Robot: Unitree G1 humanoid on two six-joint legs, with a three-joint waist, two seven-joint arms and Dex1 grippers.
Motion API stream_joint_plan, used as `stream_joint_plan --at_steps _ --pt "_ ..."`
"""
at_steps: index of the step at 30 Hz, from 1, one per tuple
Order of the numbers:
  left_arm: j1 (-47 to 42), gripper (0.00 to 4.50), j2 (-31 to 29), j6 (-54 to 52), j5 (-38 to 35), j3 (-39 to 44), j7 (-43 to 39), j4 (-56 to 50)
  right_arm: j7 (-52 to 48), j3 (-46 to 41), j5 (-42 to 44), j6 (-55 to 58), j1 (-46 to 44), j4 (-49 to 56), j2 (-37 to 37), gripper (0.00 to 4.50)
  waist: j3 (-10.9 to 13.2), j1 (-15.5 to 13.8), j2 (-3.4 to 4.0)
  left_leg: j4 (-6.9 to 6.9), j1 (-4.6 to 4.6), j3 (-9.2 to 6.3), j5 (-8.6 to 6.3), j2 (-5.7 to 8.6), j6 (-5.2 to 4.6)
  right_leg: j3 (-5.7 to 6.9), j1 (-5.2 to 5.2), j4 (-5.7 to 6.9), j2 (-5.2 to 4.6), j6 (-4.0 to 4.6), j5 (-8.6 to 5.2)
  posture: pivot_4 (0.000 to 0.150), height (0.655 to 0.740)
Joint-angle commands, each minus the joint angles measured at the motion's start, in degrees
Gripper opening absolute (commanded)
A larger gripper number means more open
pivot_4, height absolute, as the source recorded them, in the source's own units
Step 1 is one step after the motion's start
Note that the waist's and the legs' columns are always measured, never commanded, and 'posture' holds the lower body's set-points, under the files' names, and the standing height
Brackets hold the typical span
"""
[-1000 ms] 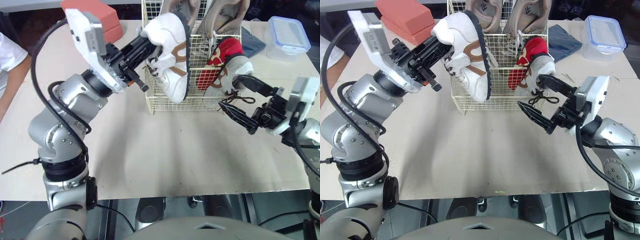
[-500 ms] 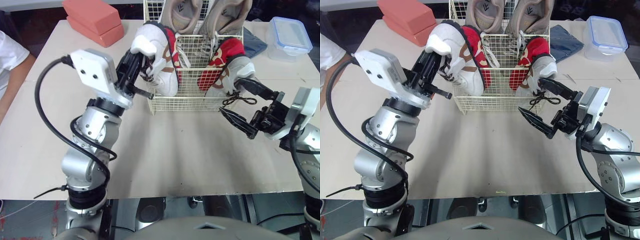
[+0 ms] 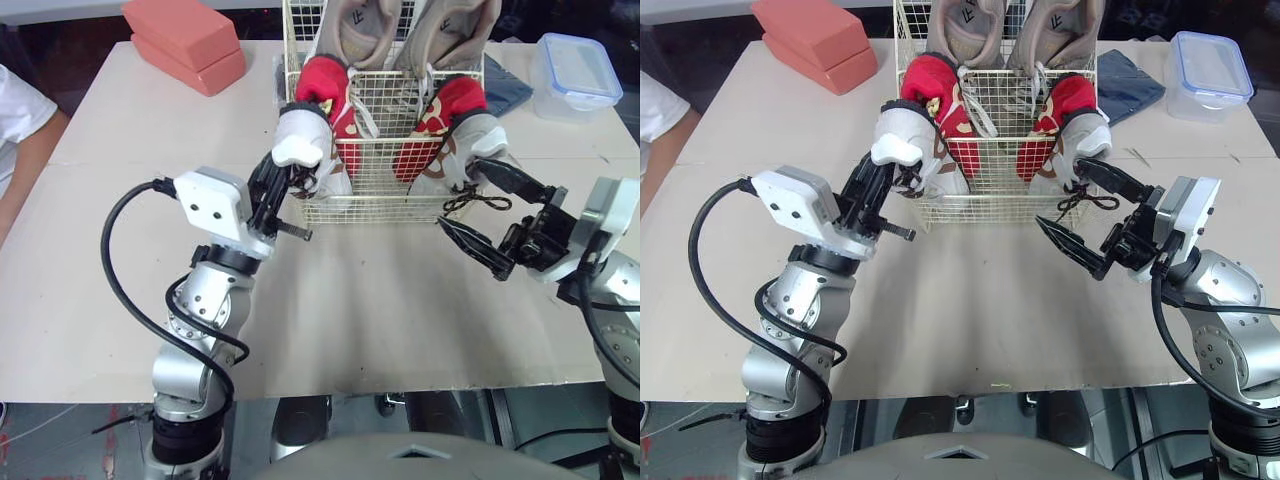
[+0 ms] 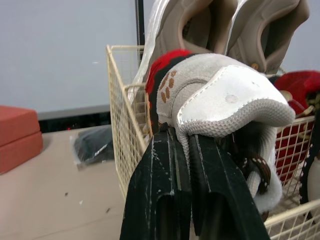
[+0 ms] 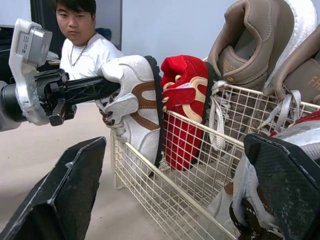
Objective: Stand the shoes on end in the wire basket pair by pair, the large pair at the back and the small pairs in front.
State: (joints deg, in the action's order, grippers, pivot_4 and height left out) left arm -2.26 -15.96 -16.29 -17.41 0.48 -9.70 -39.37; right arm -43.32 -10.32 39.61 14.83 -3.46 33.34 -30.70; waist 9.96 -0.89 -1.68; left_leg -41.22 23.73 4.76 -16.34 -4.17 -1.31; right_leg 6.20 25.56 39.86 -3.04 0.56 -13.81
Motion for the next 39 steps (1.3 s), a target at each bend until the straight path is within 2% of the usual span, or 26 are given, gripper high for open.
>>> stream_joint_plan --at_steps 1,6,7,8,19,24,32,39 --pt "1.74 1.6 0.27 -1.79 -3.62 0.65 -1.86 -1.7 -0.15 0.01 0.6 -0.88 -0.75 1.45 0.12 4.5 0.0 0.0 0.01 0.0 0.0 0.0 0.0 0.0 0.0 0.0 0.0 0.0 0.0 0.0 0.0 0.15 0.686" --pt "2.55 3.9 0.0 -3.65 -3.94 1.28 -1.86 -2.11 -0.15 0.51 0.67 -0.97 -0.66 1.46 0.37 4.5 0.0 -0.13 0.01 -0.01 0.03 -0.09 0.0 0.0 -0.01 0.1 0.0 0.02 0.0 -0.03 -0.02 0.15 0.686" --pt "2.74 4.28 -0.06 -3.8 -4.13 1.42 -2.09 -2.07 -0.17 0.58 0.63 -1.01 -0.51 1.52 0.42 4.5 0.0 -0.11 0.01 -0.01 0.02 -0.09 -0.01 0.0 -0.01 0.1 -0.01 0.02 0.0 -0.03 -0.02 0.15 0.686" --pt "2.92 4.41 -0.14 -3.87 -4.28 1.62 -2.39 -2.13 -0.18 0.54 0.77 -0.97 -0.26 1.67 0.46 4.5 0.0 -0.11 0.01 -0.01 0.03 -0.08 -0.01 0.0 -0.01 0.09 0.0 0.02 0.0 -0.04 -0.02 0.15 0.686" --pt "11.15 4.41 -2.97 -1.74 -8.14 4.84 -8.95 -5.02 -3.05 -4.74 1.03 -3.16 9.96 1.61 -0.99 4.5 -0.01 -0.12 0.02 -0.01 0.04 -0.09 -0.01 -0.01 -0.01 0.1 0.0 0.01 -0.03 -0.03 -0.03 0.15 0.686" --pt "16.78 4.41 -4.0 -0.89 -11.96 9.66 -12.42 -2.94 -6.07 -7.64 -0.91 -6.46 15.56 -1.32 -1.46 4.5 -0.02 -0.03 0.06 -0.01 0.01 -0.09 -0.02 -0.02 -0.02 0.09 0.0 0.01 -0.01 -0.04 -0.06 0.15 0.686" --pt "17.23 4.41 -11.95 -2.1 -12.55 14.55 -20.23 7.2 -12.31 -8.09 -5.47 -13.94 19.9 -12.39 -1.44 4.5 -0.07 -0.09 0.16 -0.01 0.02 -0.15 -0.02 -0.01 -0.02 0.19 0.0 0.01 -0.02 0.06 -0.11 0.15 0.686" --pt "19.32 4.41 -16.67 0.54 -11.41 15.53 -27.65 11.36 -18.3 -6.57 -9.95 -19.65 18.63 -23.58 -3.14 4.5 -0.07 0.04 0.19 0.0 0.02 -0.13 -0.03 -0.02 -0.02 0.17 0.01 0.0 -0.03 0.04 -0.1 0.15 0.686"
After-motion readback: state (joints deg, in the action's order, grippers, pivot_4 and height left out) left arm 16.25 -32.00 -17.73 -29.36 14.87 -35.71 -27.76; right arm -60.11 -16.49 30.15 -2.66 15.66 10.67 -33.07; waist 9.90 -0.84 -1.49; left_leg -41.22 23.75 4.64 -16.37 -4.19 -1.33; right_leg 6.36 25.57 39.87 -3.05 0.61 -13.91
